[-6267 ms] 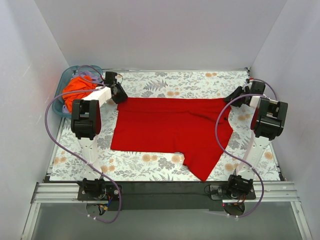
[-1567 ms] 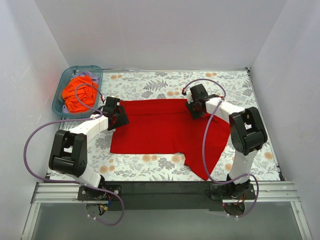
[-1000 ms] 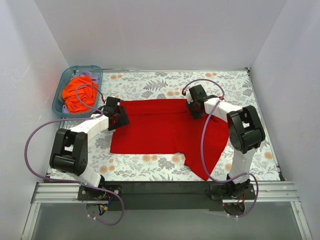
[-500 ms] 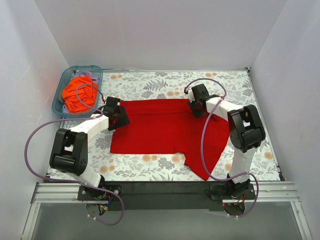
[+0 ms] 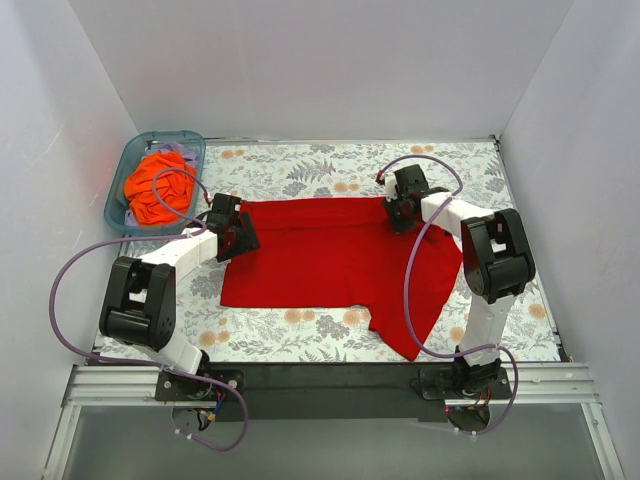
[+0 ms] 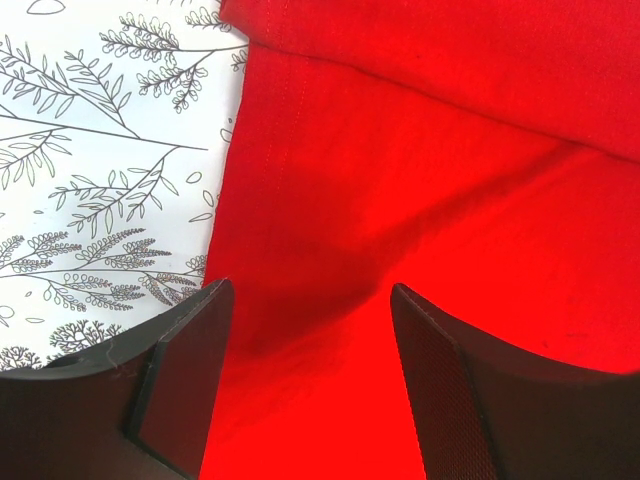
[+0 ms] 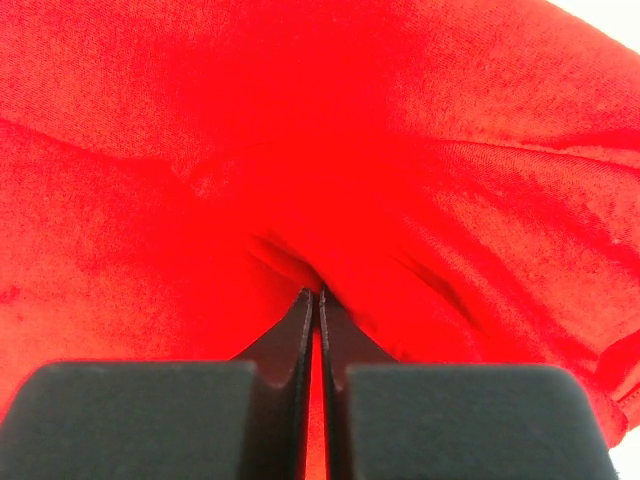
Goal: Fold and stack the t-shirts
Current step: Fold the tshirt
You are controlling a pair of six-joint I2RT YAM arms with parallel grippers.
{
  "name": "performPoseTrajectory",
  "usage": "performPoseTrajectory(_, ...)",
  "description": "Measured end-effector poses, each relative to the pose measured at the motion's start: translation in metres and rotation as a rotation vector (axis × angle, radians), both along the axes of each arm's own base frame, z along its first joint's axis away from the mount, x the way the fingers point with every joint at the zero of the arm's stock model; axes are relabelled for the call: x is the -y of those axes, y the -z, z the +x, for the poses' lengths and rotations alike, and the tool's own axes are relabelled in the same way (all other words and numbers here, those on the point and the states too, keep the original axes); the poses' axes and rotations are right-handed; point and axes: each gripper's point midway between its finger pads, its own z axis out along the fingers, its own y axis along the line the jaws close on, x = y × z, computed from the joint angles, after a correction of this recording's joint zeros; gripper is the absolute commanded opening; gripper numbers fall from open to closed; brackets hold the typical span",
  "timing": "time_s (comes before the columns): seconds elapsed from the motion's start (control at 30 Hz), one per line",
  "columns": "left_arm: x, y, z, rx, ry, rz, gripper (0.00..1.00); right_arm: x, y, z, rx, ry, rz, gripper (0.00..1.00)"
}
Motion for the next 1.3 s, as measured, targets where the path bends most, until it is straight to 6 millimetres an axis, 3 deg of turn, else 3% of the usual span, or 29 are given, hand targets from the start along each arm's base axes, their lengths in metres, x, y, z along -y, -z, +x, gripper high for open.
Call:
performPoseTrajectory(0.67, 0.002, 0.000, 0.000, -0.002, 0.006, -0.008, 0.63, -0.015, -0.018, -0.027, -0.159, 0.096, 0.119, 0.06)
performPoseTrajectory(0.93, 0.002, 0.000, 0.000, -0.002, 0.006, -0.009, 0.63, 0.000, -0.030, -0.016, -0.123, 0.161, 0.046, 0.08)
performPoseTrajectory(1.13, 0.002, 0.000, 0.000, -0.002, 0.006, -0.008, 0.63, 0.002, -0.020, -0.011, -0.133, 0.166, 0.023, 0.09)
performPoseTrajectory(1.3, 0.002, 0.000, 0.000, -0.003, 0.006, -0.008, 0.63, -0.004, -0.007, -0.016, -0.179, 0.152, 0.040, 0.18)
